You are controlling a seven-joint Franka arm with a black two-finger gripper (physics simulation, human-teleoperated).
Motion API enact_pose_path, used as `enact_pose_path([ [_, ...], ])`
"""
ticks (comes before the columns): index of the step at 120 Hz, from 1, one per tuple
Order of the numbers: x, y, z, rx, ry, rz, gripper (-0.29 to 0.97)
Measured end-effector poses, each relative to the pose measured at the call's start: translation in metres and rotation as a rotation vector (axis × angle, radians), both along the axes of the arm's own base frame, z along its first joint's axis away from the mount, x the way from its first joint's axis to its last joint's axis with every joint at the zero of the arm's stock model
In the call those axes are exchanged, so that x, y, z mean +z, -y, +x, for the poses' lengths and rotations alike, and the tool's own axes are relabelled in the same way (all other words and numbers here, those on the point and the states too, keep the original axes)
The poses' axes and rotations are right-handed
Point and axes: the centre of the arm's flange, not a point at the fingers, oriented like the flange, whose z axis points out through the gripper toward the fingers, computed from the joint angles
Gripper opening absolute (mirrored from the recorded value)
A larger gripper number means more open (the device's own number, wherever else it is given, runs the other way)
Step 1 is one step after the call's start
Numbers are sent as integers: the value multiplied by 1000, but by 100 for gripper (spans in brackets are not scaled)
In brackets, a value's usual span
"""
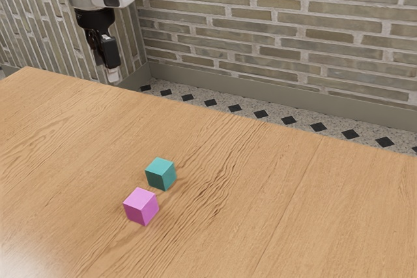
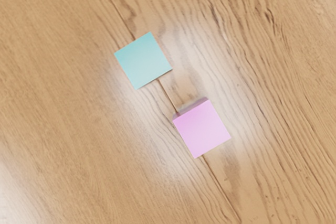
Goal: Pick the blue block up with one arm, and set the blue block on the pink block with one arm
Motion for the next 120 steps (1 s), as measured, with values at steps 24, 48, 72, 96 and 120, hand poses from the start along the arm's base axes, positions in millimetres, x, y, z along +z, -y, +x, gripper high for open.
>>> enact_pose_path([
  [24,0,1,0,-13,-1,0,68],
  [48,105,16,-18,-45,191,5,68],
  [72,-73,57,100,-131,-90,-28,68],
  [96,-230,59,160,-36,-195,-39,68],
  [120,-208,39,156,162,-45,-5,68],
])
